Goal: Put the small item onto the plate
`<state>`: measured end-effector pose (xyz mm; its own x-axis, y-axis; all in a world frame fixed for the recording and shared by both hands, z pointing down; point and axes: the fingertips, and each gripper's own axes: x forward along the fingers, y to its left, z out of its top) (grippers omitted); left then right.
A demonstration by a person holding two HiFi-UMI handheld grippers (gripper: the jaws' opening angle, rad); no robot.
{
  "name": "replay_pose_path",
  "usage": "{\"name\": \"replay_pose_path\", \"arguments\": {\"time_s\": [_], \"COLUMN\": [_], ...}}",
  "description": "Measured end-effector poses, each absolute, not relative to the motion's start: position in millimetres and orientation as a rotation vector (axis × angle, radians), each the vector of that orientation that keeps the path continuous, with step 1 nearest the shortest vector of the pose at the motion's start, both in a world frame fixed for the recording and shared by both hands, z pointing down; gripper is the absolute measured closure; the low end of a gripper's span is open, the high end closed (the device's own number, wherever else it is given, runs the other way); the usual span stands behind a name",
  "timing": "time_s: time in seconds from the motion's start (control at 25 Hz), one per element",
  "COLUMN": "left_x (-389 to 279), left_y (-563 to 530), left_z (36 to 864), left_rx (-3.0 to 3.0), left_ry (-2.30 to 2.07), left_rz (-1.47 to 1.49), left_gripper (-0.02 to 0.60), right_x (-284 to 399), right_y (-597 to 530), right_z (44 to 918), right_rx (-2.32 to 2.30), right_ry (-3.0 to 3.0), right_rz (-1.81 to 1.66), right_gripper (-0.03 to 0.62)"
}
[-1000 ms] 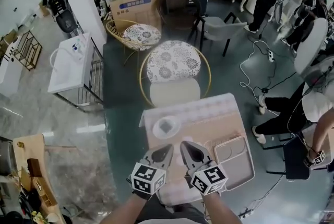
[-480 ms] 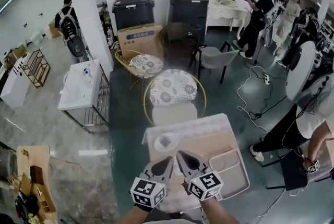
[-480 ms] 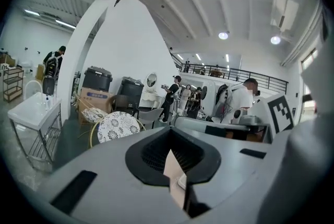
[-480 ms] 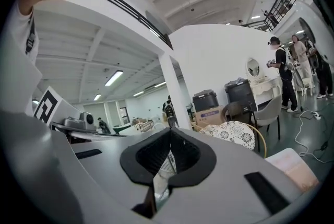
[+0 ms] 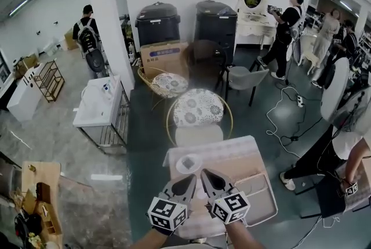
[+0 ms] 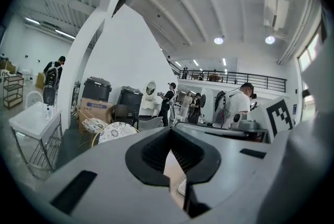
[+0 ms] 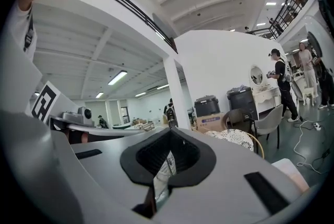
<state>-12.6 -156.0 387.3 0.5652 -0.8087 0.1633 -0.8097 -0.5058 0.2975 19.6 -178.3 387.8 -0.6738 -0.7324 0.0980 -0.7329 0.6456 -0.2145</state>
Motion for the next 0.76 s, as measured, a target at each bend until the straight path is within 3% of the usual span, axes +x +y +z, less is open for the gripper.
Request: {"name": "replay_pose_path", "arguments": {"time_s": [0.76], "left_x": [-19], "left_y": [-158], "left_z": [400], "left_rx": [2.449], "left_ry": [-1.334], "left_rz": [0.015], "left_gripper": [0.577], "right_x": [13], "right_y": [-177], "right_z": [400], "right_rx": [1.249], "right_ry": [-2.832], "right_rz": [0.367], "right_gripper": [0.581]}}
